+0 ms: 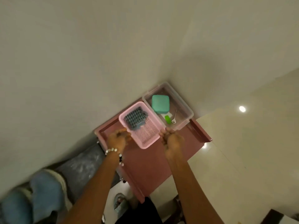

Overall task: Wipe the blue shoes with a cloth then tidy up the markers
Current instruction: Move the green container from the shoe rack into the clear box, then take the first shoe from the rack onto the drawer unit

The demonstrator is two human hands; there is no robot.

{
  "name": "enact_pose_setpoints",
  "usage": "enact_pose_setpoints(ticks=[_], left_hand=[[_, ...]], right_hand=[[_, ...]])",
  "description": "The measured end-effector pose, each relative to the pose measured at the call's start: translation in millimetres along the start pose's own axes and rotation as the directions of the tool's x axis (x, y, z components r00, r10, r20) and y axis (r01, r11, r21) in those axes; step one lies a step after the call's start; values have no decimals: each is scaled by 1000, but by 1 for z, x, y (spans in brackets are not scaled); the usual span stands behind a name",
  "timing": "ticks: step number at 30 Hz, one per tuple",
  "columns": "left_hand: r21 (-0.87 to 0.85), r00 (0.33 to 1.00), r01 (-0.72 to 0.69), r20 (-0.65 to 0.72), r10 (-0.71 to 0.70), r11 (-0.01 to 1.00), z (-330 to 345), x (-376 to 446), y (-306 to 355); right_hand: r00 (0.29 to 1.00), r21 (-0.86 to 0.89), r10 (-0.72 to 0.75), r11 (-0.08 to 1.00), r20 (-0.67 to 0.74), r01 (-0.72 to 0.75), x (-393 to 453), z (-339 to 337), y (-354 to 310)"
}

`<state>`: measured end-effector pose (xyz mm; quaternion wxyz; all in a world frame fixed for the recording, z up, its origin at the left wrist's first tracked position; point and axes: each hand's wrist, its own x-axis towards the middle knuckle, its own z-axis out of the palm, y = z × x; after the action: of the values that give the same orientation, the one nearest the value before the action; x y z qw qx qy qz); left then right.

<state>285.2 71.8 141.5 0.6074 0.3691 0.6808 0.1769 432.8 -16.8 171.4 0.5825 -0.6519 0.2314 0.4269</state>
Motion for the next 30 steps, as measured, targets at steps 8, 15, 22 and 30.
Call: enact_pose_setpoints(ticks=[8,15,22,30], left_hand=[[-138,949,60,-301,-99,989,-166,-68,-102],[-183,823,161,-517,-234,970,-260,-116,-196],[-101,702,300,-650,-292,948,-300,-120,-260],[-62,721,211,-663,-198,975,-299,-78,-285]], right_hand=[[913,-580,-33,763,407,285,-102,34,126],[773,-807,257,308,580,503,-133,52,242],[725,-793,398,11,562,609,-107,78,349],[652,-558,416,-337,634,758,-108,129,415]])
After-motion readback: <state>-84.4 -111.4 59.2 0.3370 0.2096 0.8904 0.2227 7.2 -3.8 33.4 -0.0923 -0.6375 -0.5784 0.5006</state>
